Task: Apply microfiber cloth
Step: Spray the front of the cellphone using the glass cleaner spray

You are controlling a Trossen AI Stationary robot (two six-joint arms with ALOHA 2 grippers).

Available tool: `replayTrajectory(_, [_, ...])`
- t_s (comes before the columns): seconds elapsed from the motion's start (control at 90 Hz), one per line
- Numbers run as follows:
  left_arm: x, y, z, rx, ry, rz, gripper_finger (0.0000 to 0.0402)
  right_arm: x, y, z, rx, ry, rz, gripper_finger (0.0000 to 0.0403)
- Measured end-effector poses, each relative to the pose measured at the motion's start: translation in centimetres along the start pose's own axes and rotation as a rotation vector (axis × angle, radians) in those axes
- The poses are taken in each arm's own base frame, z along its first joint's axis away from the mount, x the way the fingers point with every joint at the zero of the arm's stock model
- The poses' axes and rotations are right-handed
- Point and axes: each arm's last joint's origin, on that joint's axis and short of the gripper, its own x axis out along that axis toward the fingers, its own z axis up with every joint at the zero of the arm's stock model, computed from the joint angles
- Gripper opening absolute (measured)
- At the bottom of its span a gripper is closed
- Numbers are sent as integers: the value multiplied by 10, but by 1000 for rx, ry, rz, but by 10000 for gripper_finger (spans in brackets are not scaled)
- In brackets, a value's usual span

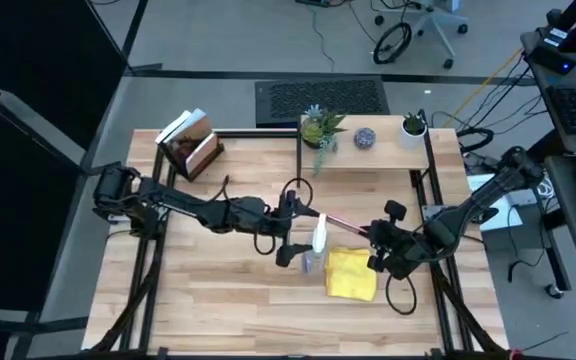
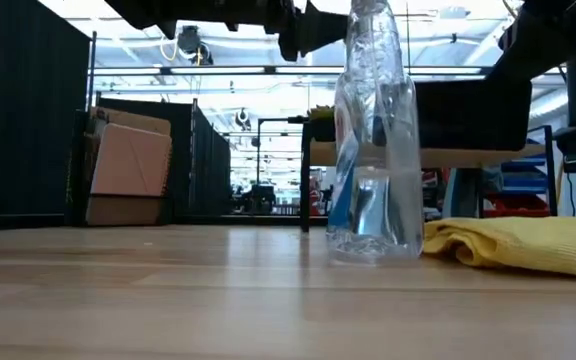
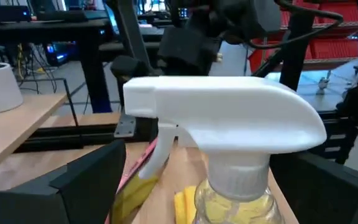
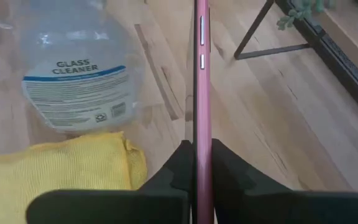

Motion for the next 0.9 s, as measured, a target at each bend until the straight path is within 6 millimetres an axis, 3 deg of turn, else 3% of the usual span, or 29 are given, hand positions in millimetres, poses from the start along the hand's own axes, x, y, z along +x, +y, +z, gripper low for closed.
replayTrajectory(0.556, [6, -3, -8, -22, 8, -2, 375, 2, 0, 7, -55, -70, -35, 12])
replayTrajectory(0.9, [6, -5, -8, -47, 6, -1, 375, 7, -31, 39, -112, -165, -49, 12])
